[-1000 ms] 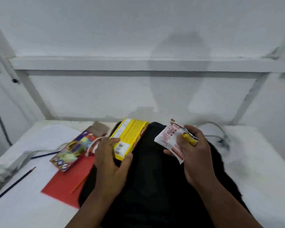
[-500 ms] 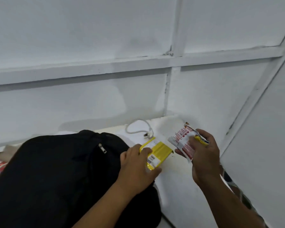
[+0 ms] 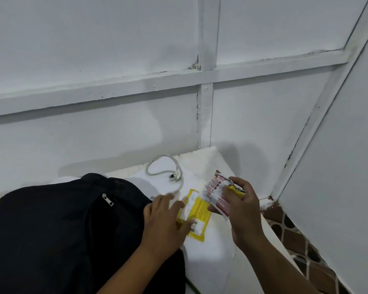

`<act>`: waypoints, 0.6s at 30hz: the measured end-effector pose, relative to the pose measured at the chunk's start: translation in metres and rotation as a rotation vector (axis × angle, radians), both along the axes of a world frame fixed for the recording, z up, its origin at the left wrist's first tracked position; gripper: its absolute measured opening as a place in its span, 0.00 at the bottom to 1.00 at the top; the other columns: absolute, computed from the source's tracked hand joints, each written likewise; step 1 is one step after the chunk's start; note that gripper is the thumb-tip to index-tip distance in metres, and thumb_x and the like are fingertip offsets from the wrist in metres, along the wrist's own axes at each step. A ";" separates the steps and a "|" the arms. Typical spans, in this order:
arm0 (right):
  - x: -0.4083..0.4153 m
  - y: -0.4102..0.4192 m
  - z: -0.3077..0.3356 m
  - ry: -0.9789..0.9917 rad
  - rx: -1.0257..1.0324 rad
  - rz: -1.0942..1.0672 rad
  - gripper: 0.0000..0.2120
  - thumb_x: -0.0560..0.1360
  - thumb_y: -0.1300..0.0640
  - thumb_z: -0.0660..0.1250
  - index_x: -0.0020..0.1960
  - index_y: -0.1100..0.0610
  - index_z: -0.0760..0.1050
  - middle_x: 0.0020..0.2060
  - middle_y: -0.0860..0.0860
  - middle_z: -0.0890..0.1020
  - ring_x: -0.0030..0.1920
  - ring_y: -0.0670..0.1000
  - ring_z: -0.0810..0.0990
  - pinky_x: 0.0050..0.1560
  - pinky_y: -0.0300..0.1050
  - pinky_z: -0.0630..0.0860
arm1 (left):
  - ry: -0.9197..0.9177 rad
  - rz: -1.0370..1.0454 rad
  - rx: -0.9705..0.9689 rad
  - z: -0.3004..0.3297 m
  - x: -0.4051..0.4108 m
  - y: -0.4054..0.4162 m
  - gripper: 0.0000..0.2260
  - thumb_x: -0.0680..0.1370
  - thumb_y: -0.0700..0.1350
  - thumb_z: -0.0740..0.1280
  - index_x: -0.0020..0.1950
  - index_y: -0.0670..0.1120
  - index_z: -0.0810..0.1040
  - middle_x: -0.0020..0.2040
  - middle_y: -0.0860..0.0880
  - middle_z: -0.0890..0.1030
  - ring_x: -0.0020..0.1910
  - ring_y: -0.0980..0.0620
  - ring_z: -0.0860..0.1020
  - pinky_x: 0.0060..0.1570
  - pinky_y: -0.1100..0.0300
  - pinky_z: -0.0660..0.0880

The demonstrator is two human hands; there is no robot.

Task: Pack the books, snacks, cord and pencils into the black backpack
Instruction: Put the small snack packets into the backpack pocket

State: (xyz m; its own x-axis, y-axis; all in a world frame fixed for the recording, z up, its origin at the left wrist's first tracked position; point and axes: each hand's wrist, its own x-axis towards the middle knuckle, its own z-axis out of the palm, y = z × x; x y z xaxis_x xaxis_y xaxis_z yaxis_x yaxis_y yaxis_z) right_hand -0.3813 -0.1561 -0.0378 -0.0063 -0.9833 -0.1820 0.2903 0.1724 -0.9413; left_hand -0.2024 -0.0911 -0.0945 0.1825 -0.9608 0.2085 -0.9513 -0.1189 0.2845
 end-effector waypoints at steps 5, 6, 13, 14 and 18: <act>0.025 0.002 0.001 -0.030 0.001 0.117 0.09 0.78 0.63 0.69 0.55 0.51 0.80 0.50 0.53 0.85 0.46 0.56 0.86 0.38 0.53 0.83 | -0.062 0.285 -0.140 0.022 0.038 0.027 0.19 0.70 0.60 0.70 0.59 0.57 0.79 0.74 0.46 0.68 0.76 0.43 0.60 0.67 0.43 0.55; 0.032 0.004 0.001 -0.024 -0.010 0.150 0.10 0.78 0.63 0.69 0.55 0.51 0.81 0.50 0.52 0.85 0.46 0.55 0.86 0.38 0.53 0.83 | -0.074 0.348 -0.142 0.027 0.046 0.036 0.20 0.70 0.59 0.72 0.60 0.57 0.78 0.75 0.46 0.65 0.77 0.43 0.58 0.67 0.42 0.55; 0.092 0.025 0.000 0.096 -0.053 0.425 0.09 0.77 0.62 0.70 0.56 0.52 0.77 0.47 0.50 0.86 0.43 0.52 0.87 0.34 0.51 0.83 | -0.003 0.664 -0.147 0.052 0.105 0.100 0.24 0.72 0.51 0.76 0.66 0.52 0.74 0.66 0.48 0.74 0.67 0.43 0.69 0.61 0.41 0.68; 0.101 0.030 -0.001 0.128 -0.072 0.475 0.09 0.76 0.61 0.71 0.55 0.52 0.77 0.46 0.50 0.86 0.42 0.52 0.87 0.33 0.51 0.83 | 0.012 0.657 -0.178 0.054 0.113 0.107 0.20 0.72 0.50 0.76 0.62 0.50 0.77 0.61 0.49 0.76 0.63 0.43 0.71 0.57 0.45 0.71; 0.133 0.048 -0.003 0.354 -0.246 0.676 0.05 0.75 0.56 0.72 0.48 0.52 0.77 0.40 0.46 0.86 0.39 0.48 0.85 0.35 0.47 0.81 | 0.026 0.638 -0.253 0.072 0.127 0.127 0.11 0.73 0.54 0.76 0.51 0.51 0.84 0.49 0.53 0.77 0.52 0.52 0.73 0.48 0.58 0.73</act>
State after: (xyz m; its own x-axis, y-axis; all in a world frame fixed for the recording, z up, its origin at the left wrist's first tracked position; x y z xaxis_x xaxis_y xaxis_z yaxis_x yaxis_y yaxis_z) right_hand -0.2482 -0.1081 -0.0410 0.5882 -0.8066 -0.0584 -0.1255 -0.0197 -0.9919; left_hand -0.0758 0.0357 -0.0228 0.7046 -0.5859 0.4003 -0.7096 -0.5803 0.3997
